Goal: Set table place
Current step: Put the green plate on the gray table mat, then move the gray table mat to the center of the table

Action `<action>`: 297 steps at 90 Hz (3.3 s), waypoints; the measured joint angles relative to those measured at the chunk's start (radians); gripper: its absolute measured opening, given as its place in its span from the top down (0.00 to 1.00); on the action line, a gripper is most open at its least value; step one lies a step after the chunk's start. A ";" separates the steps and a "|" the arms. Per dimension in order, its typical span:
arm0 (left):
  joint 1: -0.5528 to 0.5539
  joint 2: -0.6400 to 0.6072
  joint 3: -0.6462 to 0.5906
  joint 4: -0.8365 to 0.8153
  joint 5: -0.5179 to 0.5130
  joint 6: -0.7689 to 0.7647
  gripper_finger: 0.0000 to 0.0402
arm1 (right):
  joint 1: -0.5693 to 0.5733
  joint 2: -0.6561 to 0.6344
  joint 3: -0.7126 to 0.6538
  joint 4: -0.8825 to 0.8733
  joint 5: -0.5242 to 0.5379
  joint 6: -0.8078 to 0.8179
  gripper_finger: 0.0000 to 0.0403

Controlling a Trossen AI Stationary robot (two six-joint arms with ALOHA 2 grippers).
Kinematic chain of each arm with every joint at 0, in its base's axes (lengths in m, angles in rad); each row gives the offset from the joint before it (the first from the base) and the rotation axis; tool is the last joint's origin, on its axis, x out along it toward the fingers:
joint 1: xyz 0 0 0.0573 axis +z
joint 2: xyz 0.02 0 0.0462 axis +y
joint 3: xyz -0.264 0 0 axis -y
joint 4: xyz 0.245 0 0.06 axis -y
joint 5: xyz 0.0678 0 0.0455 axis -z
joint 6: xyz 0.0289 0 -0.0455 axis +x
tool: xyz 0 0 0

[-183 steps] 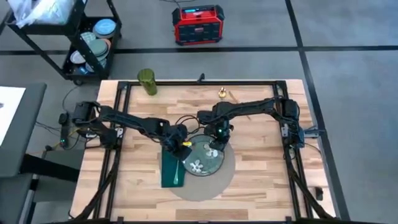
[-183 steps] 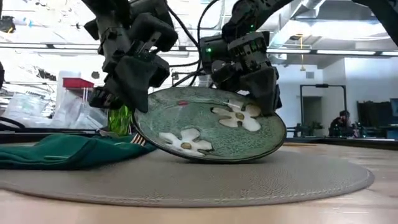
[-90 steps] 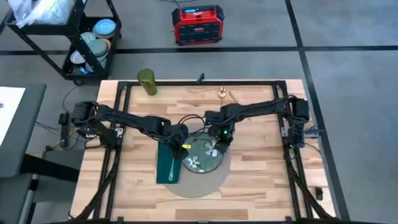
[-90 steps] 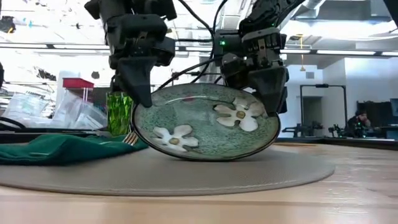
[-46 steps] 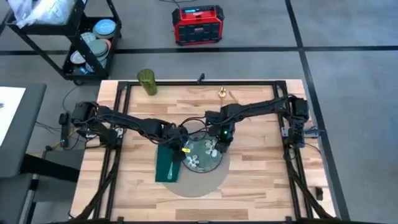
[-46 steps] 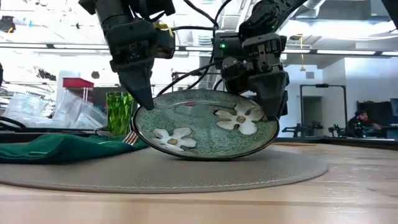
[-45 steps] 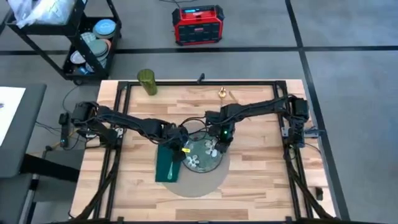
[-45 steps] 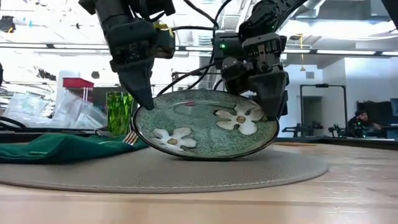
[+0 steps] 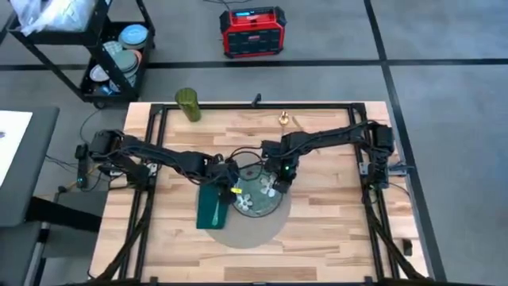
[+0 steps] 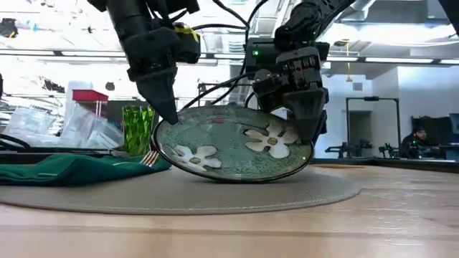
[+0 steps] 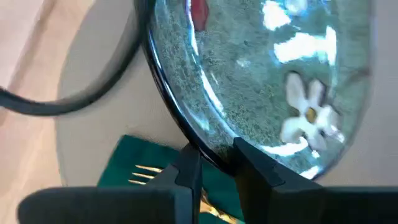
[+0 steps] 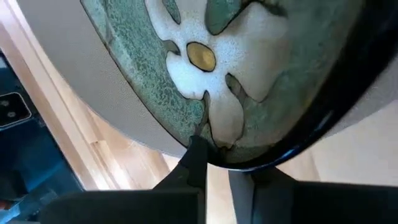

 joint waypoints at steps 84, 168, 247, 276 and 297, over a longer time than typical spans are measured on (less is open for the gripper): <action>0.026 0.003 -0.002 -0.156 0.105 -0.162 0.72 | 0.011 0.002 0.003 0.051 0.078 -0.003 0.64; -0.018 -0.336 -0.254 -0.728 -0.051 -0.943 0.91 | -0.010 0.000 0.003 0.135 0.153 -0.028 0.75; -0.109 -0.484 -0.459 -0.433 0.031 -1.168 0.91 | -0.098 -0.027 0.003 0.116 0.153 -0.117 0.99; -0.109 -0.484 -0.459 -0.433 0.031 -1.170 0.91 | -0.084 -0.014 -0.108 0.309 0.152 -0.160 1.00; -0.109 -0.484 -0.459 -0.433 0.036 -1.173 0.91 | -0.084 -0.021 -0.163 0.295 0.159 -0.165 1.00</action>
